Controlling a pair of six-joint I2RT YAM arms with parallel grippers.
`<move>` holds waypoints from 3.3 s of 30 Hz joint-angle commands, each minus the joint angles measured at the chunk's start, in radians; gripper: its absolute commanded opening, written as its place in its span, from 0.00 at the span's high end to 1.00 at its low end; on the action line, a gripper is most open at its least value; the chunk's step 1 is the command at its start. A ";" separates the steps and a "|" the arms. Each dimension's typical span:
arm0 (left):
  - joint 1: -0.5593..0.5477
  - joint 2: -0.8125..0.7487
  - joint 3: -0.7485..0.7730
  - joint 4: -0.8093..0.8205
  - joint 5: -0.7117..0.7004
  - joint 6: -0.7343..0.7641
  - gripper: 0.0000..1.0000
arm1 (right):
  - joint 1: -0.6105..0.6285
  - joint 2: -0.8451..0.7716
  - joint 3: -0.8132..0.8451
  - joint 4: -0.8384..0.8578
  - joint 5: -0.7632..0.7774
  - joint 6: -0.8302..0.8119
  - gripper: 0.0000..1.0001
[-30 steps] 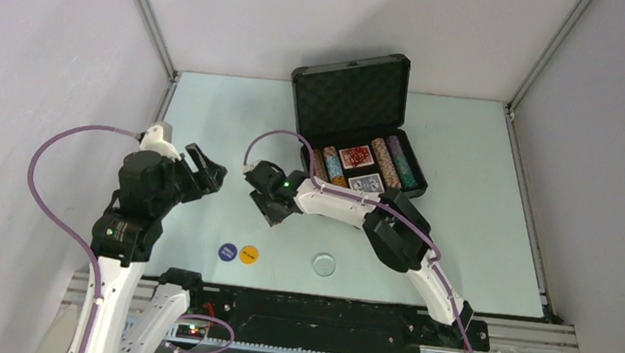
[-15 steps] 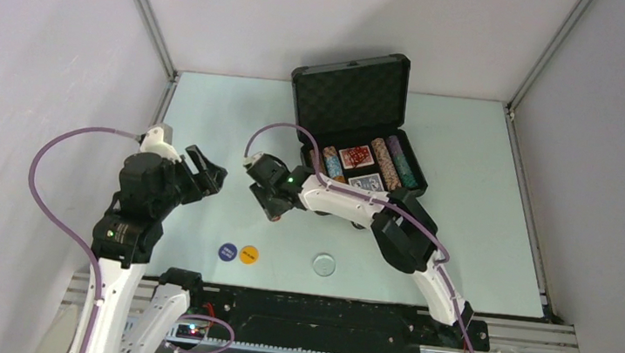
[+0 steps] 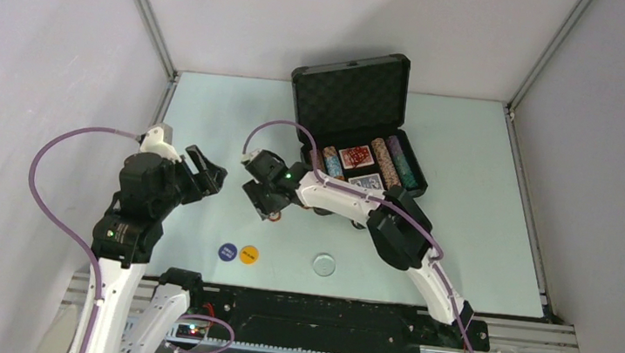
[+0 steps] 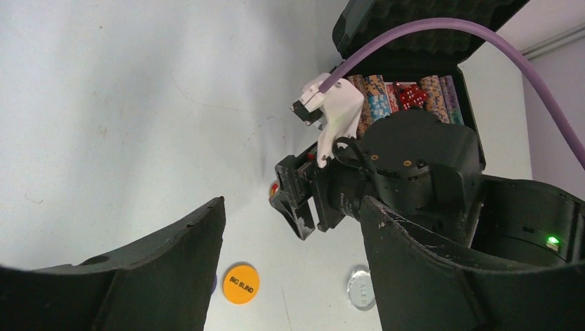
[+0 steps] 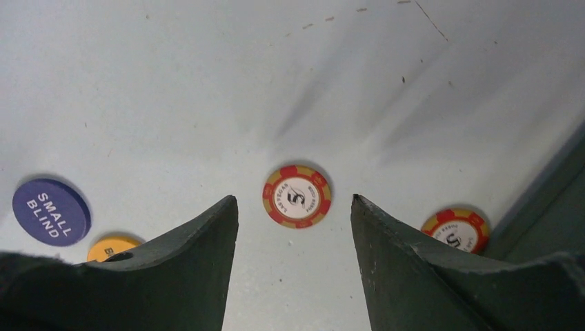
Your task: Pack up texas hold em set
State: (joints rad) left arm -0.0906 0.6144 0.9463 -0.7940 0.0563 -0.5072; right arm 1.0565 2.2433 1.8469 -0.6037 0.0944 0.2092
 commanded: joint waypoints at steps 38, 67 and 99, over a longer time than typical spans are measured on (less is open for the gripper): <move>0.007 -0.005 0.002 0.020 0.010 0.001 0.23 | 0.030 0.142 0.043 -0.114 0.022 0.004 0.53; 0.009 -0.010 -0.001 0.021 0.006 0.000 0.23 | -0.008 -0.037 0.064 -0.068 0.023 -0.028 0.57; 0.008 0.024 -0.003 0.035 0.040 -0.016 0.23 | -0.222 -0.369 -0.359 0.042 0.009 0.006 0.55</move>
State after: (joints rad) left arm -0.0902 0.6334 0.9463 -0.7933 0.0650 -0.5083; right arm 0.8307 1.9110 1.4891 -0.6098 0.1242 0.1982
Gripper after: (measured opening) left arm 0.767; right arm 0.449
